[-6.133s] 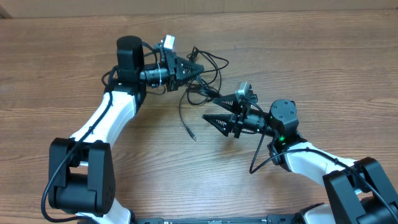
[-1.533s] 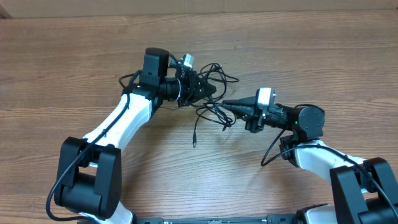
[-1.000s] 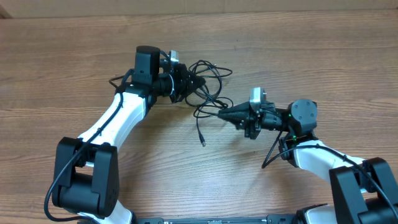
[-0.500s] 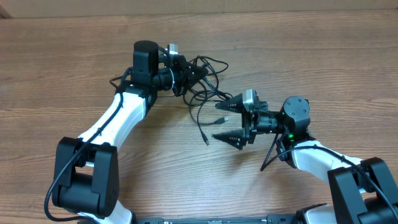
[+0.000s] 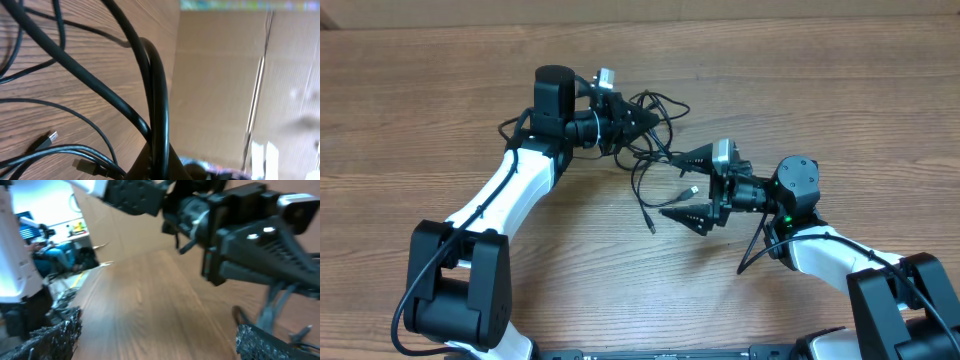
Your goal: Untangle cables
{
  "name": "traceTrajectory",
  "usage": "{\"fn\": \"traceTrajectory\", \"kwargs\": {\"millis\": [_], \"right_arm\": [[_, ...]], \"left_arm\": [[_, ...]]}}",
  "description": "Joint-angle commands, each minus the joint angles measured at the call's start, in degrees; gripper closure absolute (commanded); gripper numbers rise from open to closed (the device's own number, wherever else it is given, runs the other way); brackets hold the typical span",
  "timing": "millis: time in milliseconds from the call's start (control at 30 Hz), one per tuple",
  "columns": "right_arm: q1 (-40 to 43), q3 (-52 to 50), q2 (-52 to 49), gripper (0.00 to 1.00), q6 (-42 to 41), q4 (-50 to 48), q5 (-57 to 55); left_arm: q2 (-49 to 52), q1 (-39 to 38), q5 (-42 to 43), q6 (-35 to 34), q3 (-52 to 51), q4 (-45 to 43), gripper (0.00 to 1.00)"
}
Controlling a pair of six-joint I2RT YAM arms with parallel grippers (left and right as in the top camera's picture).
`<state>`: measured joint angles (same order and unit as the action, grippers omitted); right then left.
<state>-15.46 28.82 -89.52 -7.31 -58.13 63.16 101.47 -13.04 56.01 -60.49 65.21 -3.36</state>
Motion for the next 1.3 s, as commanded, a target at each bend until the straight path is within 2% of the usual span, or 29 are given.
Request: {"fn": "traceTrajectory", "kwargs": {"millis": [0, 200, 300, 400, 667, 933, 1100, 1200, 1267], "right_arm": [[0.6, 0.6, 0.6, 0.00, 0.3, -0.5, -5.4], [3.0, 0.6, 0.6, 0.00, 0.3, -0.2, -8.1], [4.0, 0.6, 0.6, 0.05, 0.3, 1.1, -8.1], [4.3, 0.6, 0.6, 0.12, 3.8, 4.3, -8.1], [4.2, 0.6, 0.6, 0.14, 6.4, 8.6, -8.1], [4.2, 0.6, 0.6, 0.39, 7.8, 8.6, -8.1], [4.2, 0.6, 0.6, 0.45, 7.8, 8.6, -8.1], [4.2, 0.6, 0.6, 0.55, 7.8, 8.7, -8.1], [4.2, 0.6, 0.6, 0.56, 7.8, 8.9, -8.1]], "left_arm": [[-0.7, -0.1, 5.7, 7.9, 0.5, 0.2, 0.96], [-0.7, -0.1, 7.1, 9.5, 0.5, 0.5, 0.96], [-0.7, -0.1, 7.1, 9.5, 0.5, 0.5, 0.96], [-0.7, -0.1, 7.6, 9.5, 0.5, 0.5, 0.96], [-0.7, -0.2, 7.9, 9.5, 0.5, 0.5, 0.96], [-0.7, -0.9, 8.1, 9.5, 0.5, 0.5, 0.96], [-0.7, -2.5, 7.8, 9.5, 0.5, 0.4, 0.96], [-0.7, -3.2, 7.4, 9.5, 0.5, 0.0, 0.96], [-0.7, -3.2, 7.0, 9.2, 0.5, 0.0, 0.96]]}}
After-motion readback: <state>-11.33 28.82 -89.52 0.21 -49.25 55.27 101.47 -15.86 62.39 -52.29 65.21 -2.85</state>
